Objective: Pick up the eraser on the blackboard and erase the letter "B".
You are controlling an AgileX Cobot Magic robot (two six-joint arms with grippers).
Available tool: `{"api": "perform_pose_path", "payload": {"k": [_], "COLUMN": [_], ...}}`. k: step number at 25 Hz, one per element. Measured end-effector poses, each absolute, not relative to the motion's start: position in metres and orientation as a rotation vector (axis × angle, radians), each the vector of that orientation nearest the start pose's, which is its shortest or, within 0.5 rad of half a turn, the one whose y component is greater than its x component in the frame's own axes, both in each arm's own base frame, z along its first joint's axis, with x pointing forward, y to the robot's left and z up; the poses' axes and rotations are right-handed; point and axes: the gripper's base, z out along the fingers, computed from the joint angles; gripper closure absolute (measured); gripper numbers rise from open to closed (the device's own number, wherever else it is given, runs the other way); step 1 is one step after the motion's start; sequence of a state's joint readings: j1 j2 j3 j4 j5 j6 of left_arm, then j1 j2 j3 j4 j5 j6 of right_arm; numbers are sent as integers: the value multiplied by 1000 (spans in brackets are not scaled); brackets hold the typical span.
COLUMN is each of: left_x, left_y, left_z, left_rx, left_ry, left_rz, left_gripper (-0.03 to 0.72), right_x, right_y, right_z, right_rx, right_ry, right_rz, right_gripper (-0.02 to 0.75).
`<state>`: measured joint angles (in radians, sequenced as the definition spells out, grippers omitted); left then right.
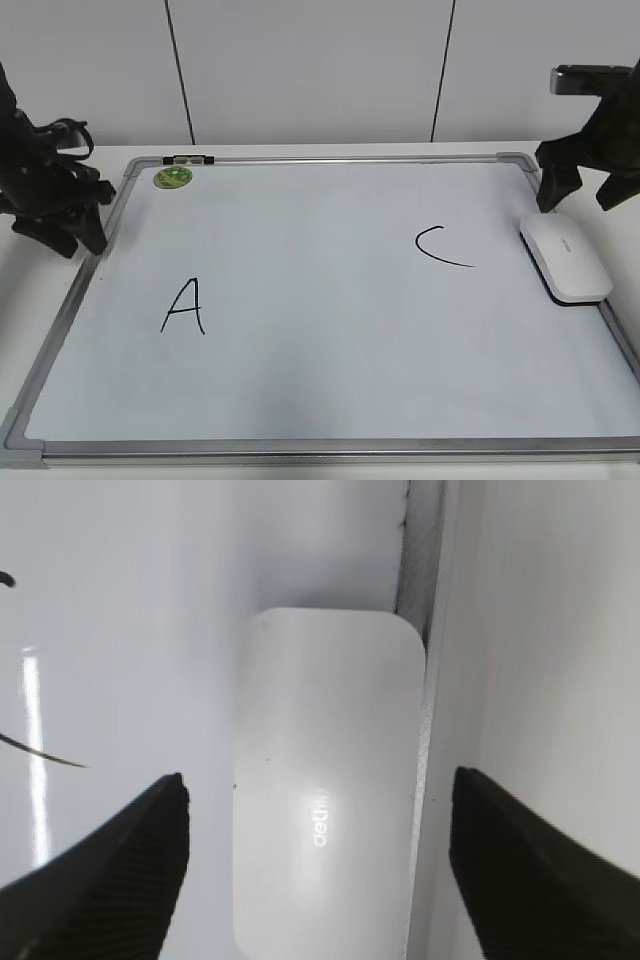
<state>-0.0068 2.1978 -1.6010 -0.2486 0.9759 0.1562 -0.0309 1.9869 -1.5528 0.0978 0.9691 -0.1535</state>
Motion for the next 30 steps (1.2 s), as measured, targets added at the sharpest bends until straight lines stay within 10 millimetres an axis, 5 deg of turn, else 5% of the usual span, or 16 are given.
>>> {"api": "perform_pose_path", "payload": {"k": [4, 9, 14, 20, 24, 30], "left_x": [448, 447, 426, 370, 322, 252], "left_y": [-23, -24, -24, -33, -32, -27], "left_z": [172, 236, 297, 371, 394, 402], "left_rx": [89, 125, 120, 174, 187, 193], "left_ry": [2993, 2913, 2801, 2652, 2615, 2592], "left_rz": [-327, -316, -269, -220, -207, -184], "left_gripper": [275, 253, 251, 251, 251, 251], "right_x": [414, 398, 375, 348, 324, 264], "right_y": [-5, -1, 9, 10, 11, 13], "right_z": [240, 275, 313, 356, 385, 413], "right_rx": [-123, -154, -205, -214, -213, -219], "right_ry": [2870, 2863, 2809, 2719, 2635, 2547], "right_rz": [96, 101, 123, 126, 134, 139], "right_gripper": [136, 141, 142, 143, 143, 143]}}
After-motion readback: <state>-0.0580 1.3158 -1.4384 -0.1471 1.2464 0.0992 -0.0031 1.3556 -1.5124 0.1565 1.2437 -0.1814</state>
